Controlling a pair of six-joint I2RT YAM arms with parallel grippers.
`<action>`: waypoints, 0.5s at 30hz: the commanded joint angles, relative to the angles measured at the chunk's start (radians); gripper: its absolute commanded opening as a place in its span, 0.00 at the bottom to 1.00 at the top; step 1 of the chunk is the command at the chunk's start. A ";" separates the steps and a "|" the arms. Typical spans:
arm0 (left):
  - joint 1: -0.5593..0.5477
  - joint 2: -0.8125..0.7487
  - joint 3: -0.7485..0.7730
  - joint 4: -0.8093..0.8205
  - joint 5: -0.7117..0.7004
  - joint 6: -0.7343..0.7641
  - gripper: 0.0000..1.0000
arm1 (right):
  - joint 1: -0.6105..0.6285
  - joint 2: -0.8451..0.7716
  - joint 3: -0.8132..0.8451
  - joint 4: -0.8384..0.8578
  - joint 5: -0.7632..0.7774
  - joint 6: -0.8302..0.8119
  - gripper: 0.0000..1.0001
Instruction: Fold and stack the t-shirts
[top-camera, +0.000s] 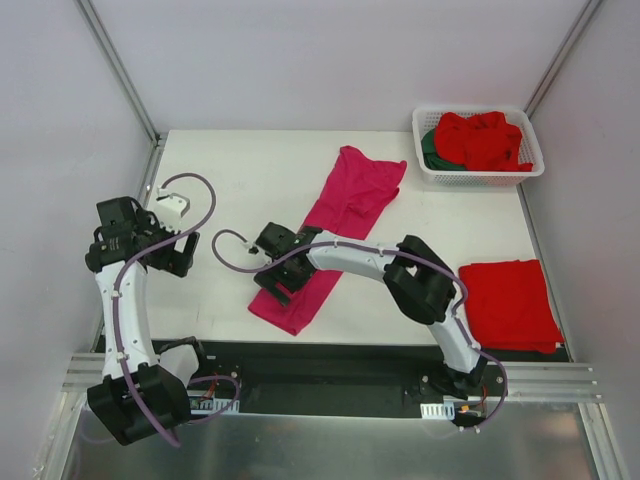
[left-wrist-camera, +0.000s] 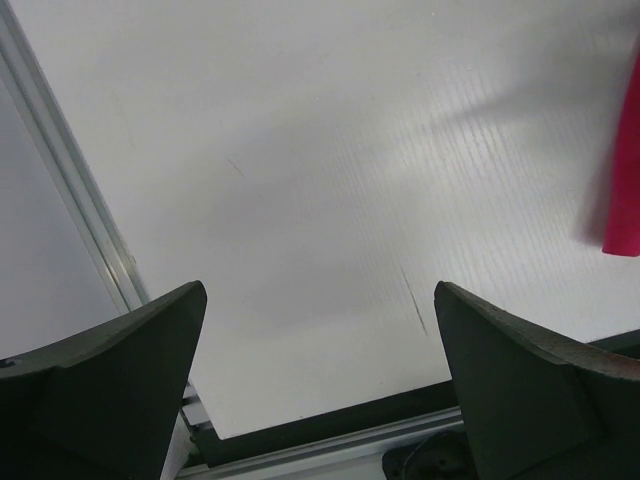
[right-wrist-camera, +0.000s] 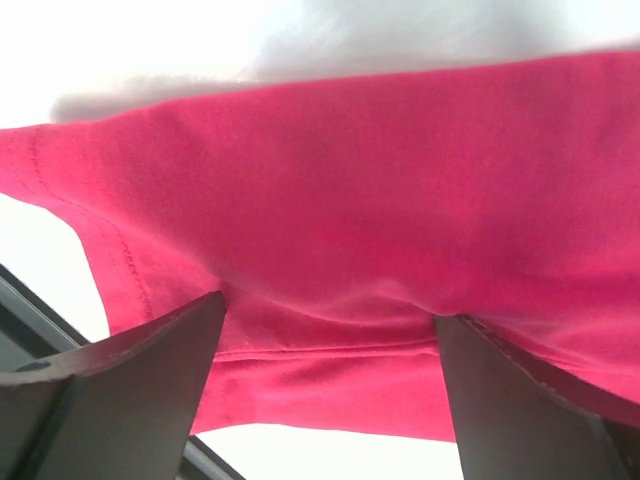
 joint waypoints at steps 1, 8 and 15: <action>0.006 0.006 0.051 0.004 0.064 -0.012 0.99 | 0.009 0.005 -0.083 -0.153 0.093 -0.017 0.90; 0.005 0.021 0.064 0.006 0.087 0.003 0.99 | 0.049 -0.044 -0.221 -0.229 0.184 -0.005 0.90; 0.005 0.046 0.079 0.006 0.115 0.016 0.99 | 0.083 -0.112 -0.359 -0.273 0.151 0.021 0.91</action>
